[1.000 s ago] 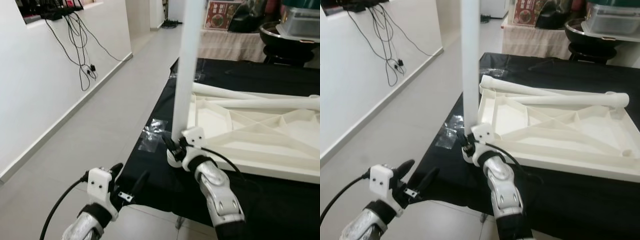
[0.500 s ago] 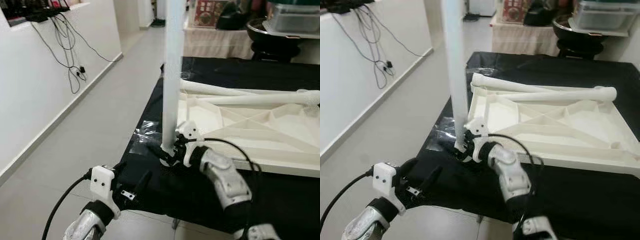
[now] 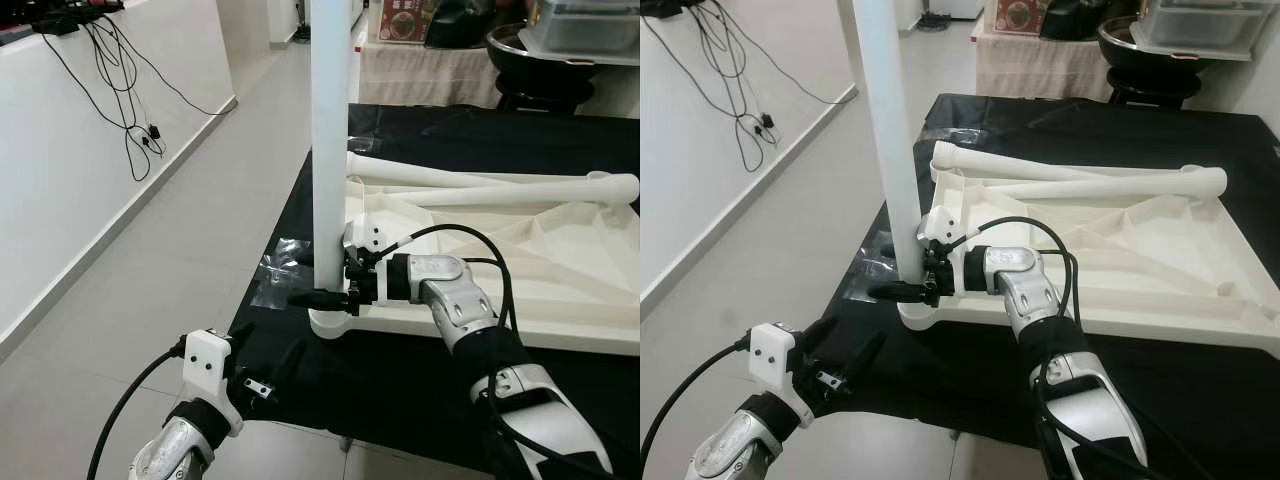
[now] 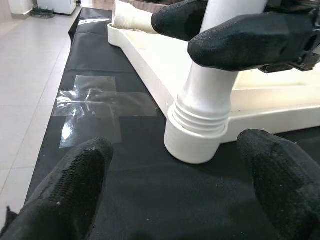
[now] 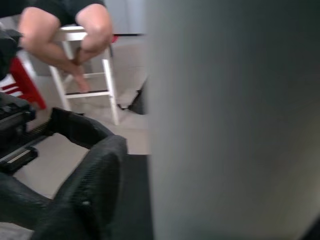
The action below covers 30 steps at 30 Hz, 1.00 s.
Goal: Building children table
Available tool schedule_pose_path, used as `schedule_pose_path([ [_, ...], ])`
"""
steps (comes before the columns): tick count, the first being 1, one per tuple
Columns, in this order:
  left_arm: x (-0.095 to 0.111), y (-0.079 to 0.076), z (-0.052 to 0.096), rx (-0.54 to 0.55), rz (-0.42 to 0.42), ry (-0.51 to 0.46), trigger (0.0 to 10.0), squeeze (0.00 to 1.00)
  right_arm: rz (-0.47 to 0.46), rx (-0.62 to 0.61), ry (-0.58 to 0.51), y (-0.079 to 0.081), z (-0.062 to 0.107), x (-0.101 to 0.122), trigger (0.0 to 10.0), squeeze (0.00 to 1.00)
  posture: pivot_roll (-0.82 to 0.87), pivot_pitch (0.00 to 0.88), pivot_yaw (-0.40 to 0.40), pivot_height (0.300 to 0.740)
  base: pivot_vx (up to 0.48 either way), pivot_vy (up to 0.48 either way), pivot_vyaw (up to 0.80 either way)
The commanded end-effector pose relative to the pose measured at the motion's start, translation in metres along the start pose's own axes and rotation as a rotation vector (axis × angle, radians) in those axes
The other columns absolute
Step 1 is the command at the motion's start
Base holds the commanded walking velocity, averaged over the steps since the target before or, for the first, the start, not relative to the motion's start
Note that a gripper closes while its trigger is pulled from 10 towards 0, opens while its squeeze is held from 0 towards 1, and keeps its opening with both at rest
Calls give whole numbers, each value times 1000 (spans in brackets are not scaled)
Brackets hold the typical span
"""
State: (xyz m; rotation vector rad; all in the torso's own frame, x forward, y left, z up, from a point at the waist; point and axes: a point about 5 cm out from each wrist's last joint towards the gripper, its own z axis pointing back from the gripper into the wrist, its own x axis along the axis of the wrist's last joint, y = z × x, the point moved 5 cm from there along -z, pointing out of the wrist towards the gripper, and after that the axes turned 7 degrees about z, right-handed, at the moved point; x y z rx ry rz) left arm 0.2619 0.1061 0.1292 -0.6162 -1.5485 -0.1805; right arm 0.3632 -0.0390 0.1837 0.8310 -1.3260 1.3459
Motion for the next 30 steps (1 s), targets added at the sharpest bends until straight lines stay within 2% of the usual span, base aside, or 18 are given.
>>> schedule_pose_path([
  [1, -6, 1, 3, 10, 10, 21, 10000, 0, -1, 58, -13, 9, -9, -1, 0, 0, 65, 96, 21, 740, 0, 0, 0],
  [5, -7, 0, 3, 10, 12, 22, 10000, 0, -3, 41, -18, 8, -6, -3, 0, 0, 59, 98, 24, 740, 0, 0, 0],
  [8, -8, -1, 3, 7, 20, 24, 10000, 0, 1, -32, -27, 2, 3, -6, 0, 0, 46, 93, 26, 740, 0, 0, 0],
  [10, -9, -2, 3, 1, 25, 27, 10000, 0, 19, -127, -11, -4, 10, -12, 0, 0, 40, 96, 25, 740, 0, 0, 0],
  [11, -9, -2, 3, 1, 25, 27, 10000, 0, 19, -127, -11, -4, 10, -12, 0, 0, 40, 96, 25, 740, 0, 0, 0],
  [12, -9, -2, 4, -1, 26, 28, 10000, 0, 24, -199, 1, -7, 13, -15, 0, 0, 37, 94, 16, 740, 0, 0, 0],
  [13, -9, -3, 4, -1, 26, 29, 10000, 0, -19, -371, 27, -15, 14, -24, 0, 0, 39, 98, -2, 740, 0, 0, 0],
  [14, -9, -3, 4, -1, 26, 29, 10000, 0, -19, -371, 27, -15, 14, -24, 0, 0, 39, 98, -2, 740, 0, 0, 0],
  [15, -9, -3, 5, -1, 25, 30, 10000, 0, -56, -636, 55, -27, 18, -33, 0, 0, 36, 99, -7, 740, 0, 0, 0],
  [16, -8, -1, 6, 5, 35, 25, 10000, 0, -98, -808, 88, -1, 14, -44, 0, 0, 15, 124, 18, 740, 0, 0, 0],
  [18, -8, 0, 6, 8, 41, 25, 10000, 0, -136, -840, 74, 8, 12, -45, 0, 0, 10, 118, 18, 740, 0, 0, 0],
  [22, -8, 0, 5, 4, 40, 27, 10000, 0, -147, -835, 72, 2, 9, -45, 0, 0, 19, 99, 17, 740, 0, 0, 0],
  [25, -8, -1, 3, -12, 27, 34, 10000, 0, -129, -796, 63, -5, -1, -40, 0, 0, 28, 98, 15, 740, 0, 0, 0],
  [27, -7, 0, 2, 0, 22, 25, 10000, 0, -118, -785, 56, -13, -6, -35, 10000, 0, 32, 98, 12, 740, 0, 0, 0],
  [30, -6, 2, 2, 13, 22, 17, 10000, 0, -132, -730, -1, -15, -13, -25, 10000, 0, 35, 96, 11, 740, 0, 0, 0],
])
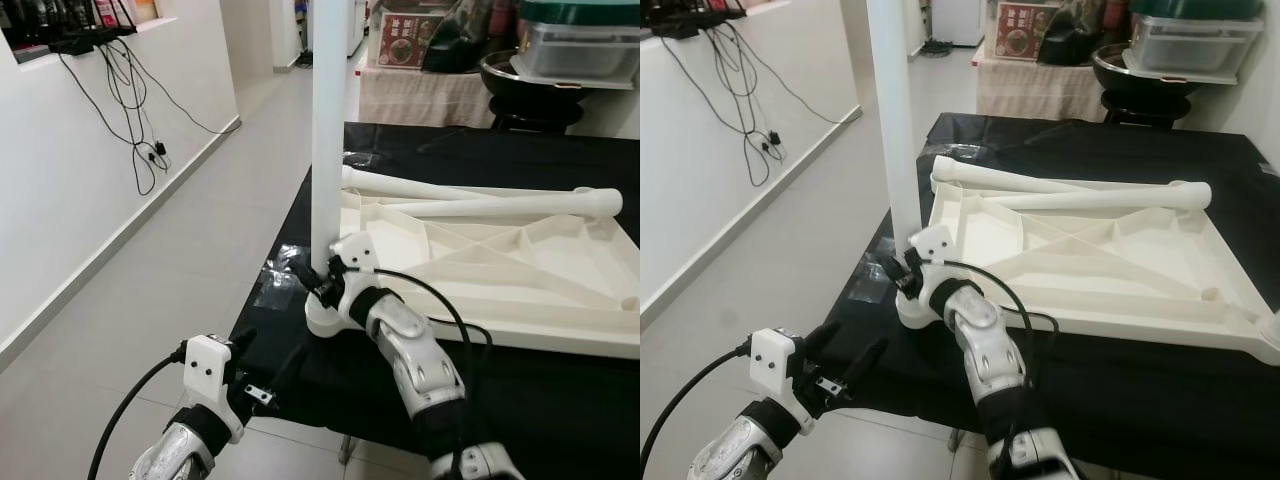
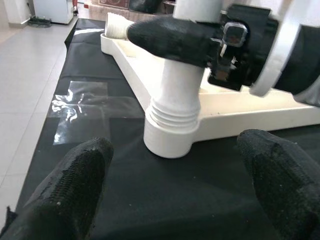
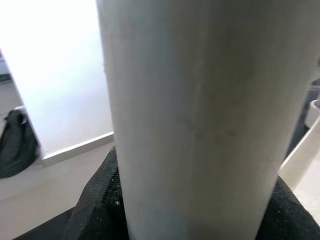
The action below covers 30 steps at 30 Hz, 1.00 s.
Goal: Building children table
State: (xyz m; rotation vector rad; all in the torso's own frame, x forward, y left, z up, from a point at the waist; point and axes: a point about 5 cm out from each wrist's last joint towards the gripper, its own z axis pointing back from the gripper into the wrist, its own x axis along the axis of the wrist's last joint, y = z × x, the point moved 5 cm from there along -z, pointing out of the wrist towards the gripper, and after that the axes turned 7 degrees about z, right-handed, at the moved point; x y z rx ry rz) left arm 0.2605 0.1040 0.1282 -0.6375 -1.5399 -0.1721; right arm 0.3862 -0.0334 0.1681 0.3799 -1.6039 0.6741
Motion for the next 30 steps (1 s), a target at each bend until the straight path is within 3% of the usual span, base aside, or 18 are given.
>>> schedule_pose_path([
  [1, -5, 4, 2, 22, 2, 14, 10000, 0, -26, 8, 15, 2, 1, -5, 10000, 0, 35, 96, 11, 740, 0, 0, 0],
  [4, -5, 4, 2, 22, 3, 14, 10000, 0, -24, -34, 34, 5, 4, -3, 10000, 0, 35, 96, 11, 740, 0, 0, 0],
  [5, -5, 4, 1, 22, 4, 14, 10000, 0, -7, 134, -7, 18, 2, 8, 10000, 1000, 40, 95, 10, 740, 0, 0, 0],
  [7, -4, 5, 0, 21, 4, 14, 10000, 0, 74, 476, -71, 37, 4, 22, 10000, 1000, 44, 95, 10, 740, 0, 0, 0],
  [8, -4, 5, 0, 21, 4, 14, 10000, 0, 74, 476, -71, 37, 4, 22, 10000, 1000, 44, 95, 10, 740, 0, 0, 0],
  [9, -4, 5, 0, 20, 4, 14, 10000, 0, 99, 607, -81, 41, 7, 26, 10000, 855, 51, 96, 10, 740, 0, 0, 0],
  [10, -4, 5, 0, 20, 4, 14, 10000, 0, 110, 664, -81, 42, 8, 27, 10000, 0, 51, 96, 10, 740, 0, 0, 0],
  [11, -4, 5, 0, 20, 4, 14, 10000, 0, 110, 664, -81, 42, 8, 27, 10000, 0, 51, 96, 10, 740, 0, 0, 0],
  [13, -4, 5, 0, 21, 4, 14, 10000, 0, 101, 816, -63, 49, 13, 26, 10000, 0, 59, 96, 11, 740, 0, 0, 0],
  [18, -4, 4, 0, 24, 3, 13, 10000, 0, 71, 877, -45, 50, 11, 26, 10000, 0, 63, 100, 9, 740, 0, 0, 0],
  [19, -4, 4, 0, 24, 3, 13, 10000, 0, 62, 862, -29, 49, 8, 23, 6431, 0, 64, 99, 9, 740, 0, 0, 0],
  [20, -4, 4, 1, 25, 3, 12, 10000, 0, 52, 863, -14, 49, 7, 21, 1098, 0, 69, 104, 4, 740, 0, 0, 0],
  [23, -4, 4, 1, 25, 3, 12, 10000, 0, 47, 867, -4, 49, 8, 19, 1098, 0, 69, 104, 4, 740, 0, 0, 0],
  [24, -3, 3, 2, 28, 4, 9, 10000, 0, 33, 883, 8, 44, 11, 15, 0, 0, 62, 114, 5, 740, 0, 0, 0],
  [30, -2, 3, 3, 29, 6, 7, 10000, 0, 17, 876, 4, 35, 15, 12, 0, 0, 53, 120, 11, 740, 0, 0, 0],
])
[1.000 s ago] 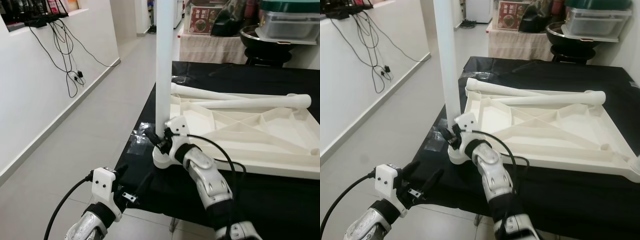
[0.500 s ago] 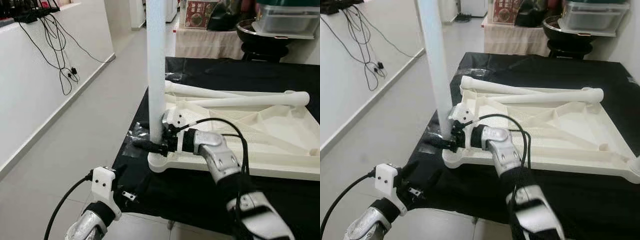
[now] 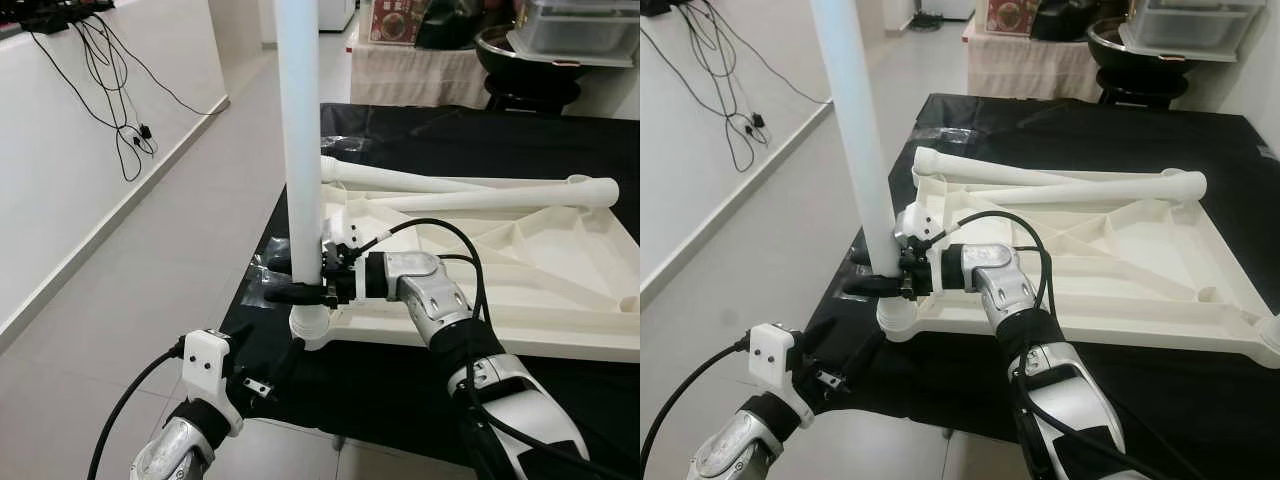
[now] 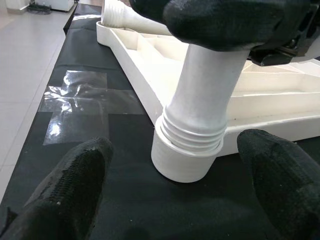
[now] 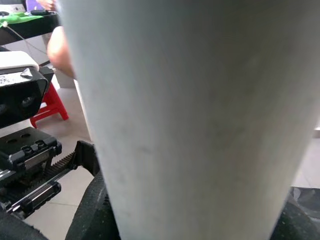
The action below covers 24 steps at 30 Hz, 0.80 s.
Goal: Building children table
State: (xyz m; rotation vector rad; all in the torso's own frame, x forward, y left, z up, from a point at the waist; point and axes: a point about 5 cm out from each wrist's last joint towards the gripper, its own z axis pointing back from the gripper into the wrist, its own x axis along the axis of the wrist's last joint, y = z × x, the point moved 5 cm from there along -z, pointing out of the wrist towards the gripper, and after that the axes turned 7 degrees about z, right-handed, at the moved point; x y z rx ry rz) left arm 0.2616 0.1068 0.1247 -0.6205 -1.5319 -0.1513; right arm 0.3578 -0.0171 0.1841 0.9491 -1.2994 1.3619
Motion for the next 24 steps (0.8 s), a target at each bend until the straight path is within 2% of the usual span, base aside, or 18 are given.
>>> schedule_pose_path([
  [1, 0, -1, 2, 4, 2, 1, 10000, 0, -42, 51, 10, 8, -1, -10, 0, 0, 53, 120, 11, 740, 0, 0, 0],
  [5, 0, -2, 2, 3, 5, 1, 10000, 0, -26, -39, 20, -1, 6, -15, 0, 0, 49, 126, 8, 740, 0, 0, 0],
  [6, 0, -2, 2, 4, 6, 1, 10000, 0, -11, -202, 67, -13, 11, -26, 0, 0, 46, 128, -1, 740, 0, 0, 0],
  [7, 0, -2, 3, 4, 6, 0, 10000, 0, -7, -288, 93, -18, 14, -31, 0, 0, 45, 126, -4, 740, 0, 0, 0],
  [8, 0, -2, 3, 4, 6, 0, 10000, 0, -7, -288, 93, -18, 14, -31, 0, 0, 45, 126, -4, 740, 0, 0, 0],
  [9, 0, -2, 3, 5, 6, 0, 10000, 0, -41, -493, 117, -30, 16, -41, 0, 0, 39, 128, -13, 740, 0, 0, 0],
  [10, 0, -2, 4, 6, 6, 0, 10000, 0, -67, -634, 136, -37, 21, -48, 0, 0, 39, 128, -13, 740, 0, 0, 0],
  [11, 0, -2, 4, 6, 6, 0, 10000, 0, -67, -634, 136, -37, 21, -48, 0, 0, 39, 128, -13, 740, 0, 0, 0],
  [13, 2, -2, 4, 6, 4, -3, 10000, 0, -145, -830, 129, -13, 15, -61, 0, 0, 54, 147, -24, 740, 0, 0, 0],
  [16, 3, -2, 4, 9, 3, -4, 10000, 0, -157, -855, 129, -4, 14, -62, 0, 0, 42, 144, -15, 740, 0, 0, 0],
  [19, 2, -1, 3, 11, 5, -5, 10000, 0, -131, -883, 134, -19, 19, -58, 0, 0, 43, 132, -18, 740, 0, 0, 0],
  [23, 2, -1, 2, 9, 5, -5, 10000, 0, -116, -875, 115, -27, 17, -51, 0, 0, 45, 126, -19, 740, 0, 0, 0],
  [24, 2, -1, 1, 10, 5, -5, 10000, 0, -112, -870, 103, -29, 16, -48, 7765, 0, 45, 126, -19, 740, 0, 0, 0],
])
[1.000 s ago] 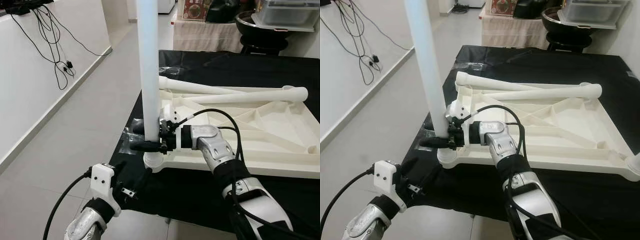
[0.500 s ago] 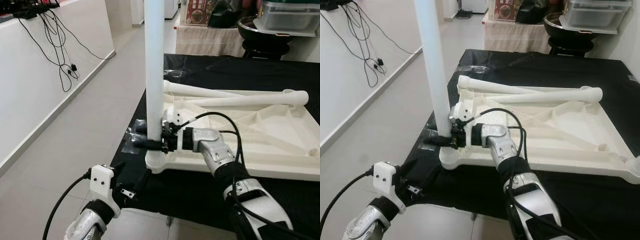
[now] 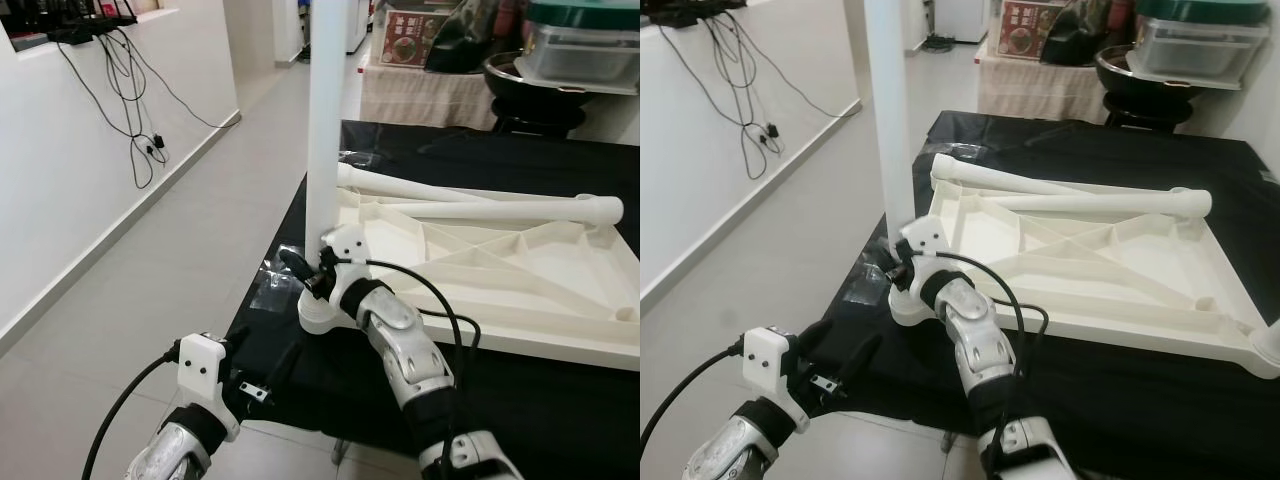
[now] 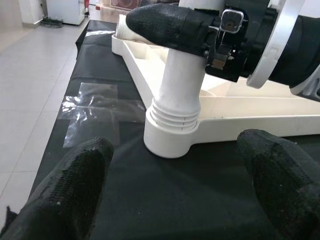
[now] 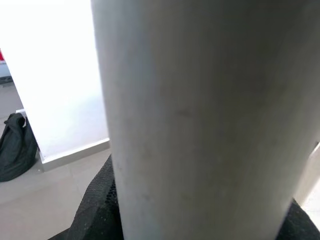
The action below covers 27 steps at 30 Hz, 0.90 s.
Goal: Building children table
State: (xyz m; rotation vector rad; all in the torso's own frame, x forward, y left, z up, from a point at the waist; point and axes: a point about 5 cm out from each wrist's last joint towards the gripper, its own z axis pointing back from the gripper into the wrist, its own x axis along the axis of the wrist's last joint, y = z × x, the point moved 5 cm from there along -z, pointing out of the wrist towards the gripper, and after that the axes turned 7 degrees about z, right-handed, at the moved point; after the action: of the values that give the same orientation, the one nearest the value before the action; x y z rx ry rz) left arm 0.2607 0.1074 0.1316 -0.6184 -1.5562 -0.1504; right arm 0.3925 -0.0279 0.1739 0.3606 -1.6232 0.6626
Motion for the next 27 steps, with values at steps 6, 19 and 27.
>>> schedule_pose_path([
  [6, -6, 2, 0, 16, 12, 15, 10000, 0, -52, 283, -36, 22, 2, 4, 10000, 1000, 50, 111, -17, 740, 0, 0, 0],
  [19, -10, 1, 1, 18, 2, 23, 10000, 0, 38, 932, 1, 52, 19, 13, 3882, 0, 95, 86, -17, 740, 0, 0, 0],
  [27, -9, 0, 3, 16, -5, 26, 10000, 0, -4, 903, 24, 44, 14, 11, 0, 0, 98, 96, -14, 740, 0, 0, 0],
])
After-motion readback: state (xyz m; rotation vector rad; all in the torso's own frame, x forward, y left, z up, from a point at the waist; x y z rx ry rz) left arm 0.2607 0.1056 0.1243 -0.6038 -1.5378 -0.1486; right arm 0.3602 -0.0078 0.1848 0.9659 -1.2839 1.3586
